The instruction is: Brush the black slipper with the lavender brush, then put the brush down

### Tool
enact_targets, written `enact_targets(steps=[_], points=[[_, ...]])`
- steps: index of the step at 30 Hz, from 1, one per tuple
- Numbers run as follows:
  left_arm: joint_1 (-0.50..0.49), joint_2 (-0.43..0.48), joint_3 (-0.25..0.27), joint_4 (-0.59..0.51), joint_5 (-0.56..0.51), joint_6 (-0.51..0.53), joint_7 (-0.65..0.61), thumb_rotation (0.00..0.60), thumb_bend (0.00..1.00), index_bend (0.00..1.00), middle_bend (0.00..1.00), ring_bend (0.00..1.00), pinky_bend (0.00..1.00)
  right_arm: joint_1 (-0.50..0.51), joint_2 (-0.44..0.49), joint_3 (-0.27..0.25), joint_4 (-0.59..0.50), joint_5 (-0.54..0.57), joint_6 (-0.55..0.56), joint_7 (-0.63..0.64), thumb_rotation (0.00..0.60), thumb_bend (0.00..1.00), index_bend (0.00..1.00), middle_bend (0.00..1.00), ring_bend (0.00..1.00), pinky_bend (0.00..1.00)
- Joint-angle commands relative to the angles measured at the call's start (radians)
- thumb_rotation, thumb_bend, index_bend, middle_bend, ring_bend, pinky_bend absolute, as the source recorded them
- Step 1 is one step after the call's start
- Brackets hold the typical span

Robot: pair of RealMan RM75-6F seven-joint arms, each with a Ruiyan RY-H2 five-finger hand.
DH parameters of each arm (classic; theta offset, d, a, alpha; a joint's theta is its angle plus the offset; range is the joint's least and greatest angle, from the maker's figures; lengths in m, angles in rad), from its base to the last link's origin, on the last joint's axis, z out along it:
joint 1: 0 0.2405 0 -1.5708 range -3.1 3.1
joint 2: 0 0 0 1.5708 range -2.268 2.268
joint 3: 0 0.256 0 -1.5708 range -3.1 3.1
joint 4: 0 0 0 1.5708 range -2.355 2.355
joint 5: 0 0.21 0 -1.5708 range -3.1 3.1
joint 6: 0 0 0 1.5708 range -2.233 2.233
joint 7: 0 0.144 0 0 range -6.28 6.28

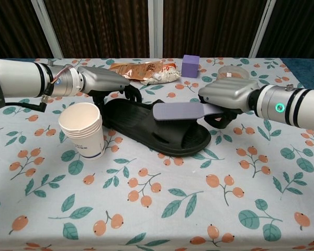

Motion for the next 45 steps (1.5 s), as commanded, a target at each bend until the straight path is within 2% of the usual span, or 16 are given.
enact_targets(steps=[1, 4, 8, 14, 18, 24, 29, 33, 38, 41, 45], points=[[0.000, 0.000, 0.000, 0.000, -0.001, 0.000, 0.002, 0.600, 0.18, 0.41, 0.43, 0.25, 0.22, -0.023, 0.045, -0.035, -0.052, -0.032, 0.005, 0.015, 0.600, 0.51, 1.00, 1.00, 1.00, 1.00], [0.000, 0.001, 0.002, -0.001, -0.002, -0.001, 0.006, 0.600, 0.18, 0.41, 0.43, 0.25, 0.22, -0.040, 0.094, -0.054, -0.106, -0.057, 0.019, 0.043, 0.600, 0.51, 1.00, 1.00, 1.00, 1.00], [-0.003, 0.002, 0.003, -0.006, -0.003, -0.004, 0.015, 0.600, 0.18, 0.41, 0.43, 0.25, 0.22, -0.043, 0.126, -0.022, -0.133, -0.079, 0.067, 0.089, 0.600, 0.51, 1.00, 1.00, 1.00, 1.00], [-0.004, 0.010, -0.002, -0.026, -0.010, -0.004, 0.034, 0.600, 0.18, 0.41, 0.43, 0.25, 0.22, 0.010, 0.047, 0.048, -0.043, -0.017, 0.016, 0.091, 0.600, 0.51, 1.00, 1.00, 1.00, 1.00], [-0.004, 0.014, -0.005, -0.034, -0.018, -0.007, 0.047, 0.600, 0.18, 0.41, 0.43, 0.25, 0.22, 0.042, -0.019, 0.058, 0.026, 0.005, -0.021, 0.056, 0.600, 0.51, 1.00, 1.00, 1.00, 1.00], [-0.003, 0.018, -0.010, -0.036, -0.029, -0.013, 0.056, 0.600, 0.18, 0.41, 0.43, 0.25, 0.22, 0.053, -0.030, 0.007, 0.020, 0.016, -0.077, -0.038, 0.600, 0.51, 1.00, 1.00, 1.00, 1.00], [-0.001, 0.021, -0.009, -0.037, -0.031, -0.012, 0.056, 0.600, 0.19, 0.41, 0.43, 0.25, 0.22, 0.016, 0.035, -0.048, -0.075, -0.001, -0.058, -0.076, 0.600, 0.51, 1.00, 1.00, 1.00, 1.00], [-0.002, 0.024, -0.010, -0.039, -0.030, -0.011, 0.059, 0.600, 0.18, 0.41, 0.43, 0.25, 0.22, -0.010, 0.082, -0.055, -0.132, -0.023, -0.013, -0.052, 0.600, 0.51, 1.00, 1.00, 1.00, 1.00], [-0.004, 0.024, -0.013, -0.046, -0.032, -0.010, 0.065, 0.600, 0.19, 0.41, 0.43, 0.25, 0.22, -0.007, 0.079, 0.014, -0.094, -0.020, 0.040, 0.032, 0.600, 0.51, 1.00, 1.00, 1.00, 1.00], [-0.005, 0.024, -0.013, -0.048, -0.034, -0.012, 0.070, 0.600, 0.18, 0.41, 0.43, 0.25, 0.22, 0.017, 0.035, 0.048, -0.022, 0.002, 0.022, 0.049, 0.600, 0.51, 1.00, 1.00, 1.00, 1.00], [-0.006, 0.024, -0.014, -0.048, -0.037, -0.017, 0.073, 0.600, 0.18, 0.41, 0.43, 0.25, 0.22, 0.051, -0.037, 0.064, 0.073, 0.023, -0.016, 0.026, 0.600, 0.51, 1.00, 1.00, 1.00, 1.00]])
